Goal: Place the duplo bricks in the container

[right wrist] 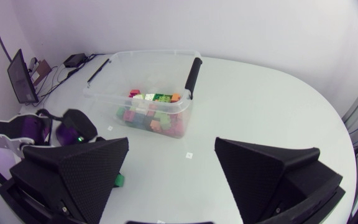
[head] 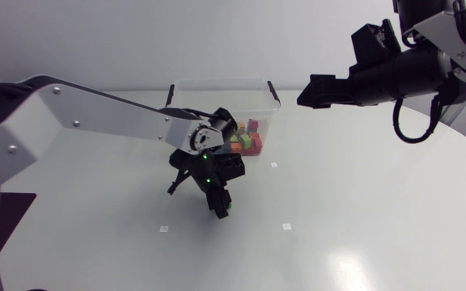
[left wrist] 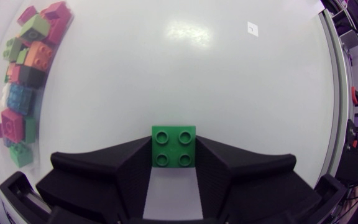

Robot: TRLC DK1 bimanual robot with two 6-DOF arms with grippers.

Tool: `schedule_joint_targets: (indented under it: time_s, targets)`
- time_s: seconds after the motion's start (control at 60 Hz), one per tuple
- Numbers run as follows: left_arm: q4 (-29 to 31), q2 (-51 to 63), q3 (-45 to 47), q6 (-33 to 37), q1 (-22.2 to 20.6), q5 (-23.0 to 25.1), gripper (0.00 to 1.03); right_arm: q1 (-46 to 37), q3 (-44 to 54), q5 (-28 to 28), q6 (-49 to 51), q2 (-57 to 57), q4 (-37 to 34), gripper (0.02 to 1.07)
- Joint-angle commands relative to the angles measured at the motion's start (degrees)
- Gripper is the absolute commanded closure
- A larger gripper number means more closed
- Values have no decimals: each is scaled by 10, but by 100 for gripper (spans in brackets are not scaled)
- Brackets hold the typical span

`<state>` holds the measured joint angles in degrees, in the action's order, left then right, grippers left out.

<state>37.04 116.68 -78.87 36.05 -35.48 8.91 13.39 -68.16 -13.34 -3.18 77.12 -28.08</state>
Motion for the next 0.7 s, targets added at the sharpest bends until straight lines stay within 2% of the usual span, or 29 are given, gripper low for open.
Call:
schedule_joint_targets:
  time_s: [0.0, 0.233, 0.433, 0.683]
  targets:
    - [8, -65, 18, 5, 23, 2, 89, -2, 40, -3, 6, -14, 9, 7]
    - [8, -154, -3, -5, 74, 34, 89, 5, 106, 0, 12, -28, 35, 7]
    - [-4, -164, -59, -39, 110, 80, 89, 30, 160, 26, 26, -33, 52, 7]
    - [-120, -158, -96, -131, 147, 89, 89, 58, 217, 41, 42, -48, 75, 7]
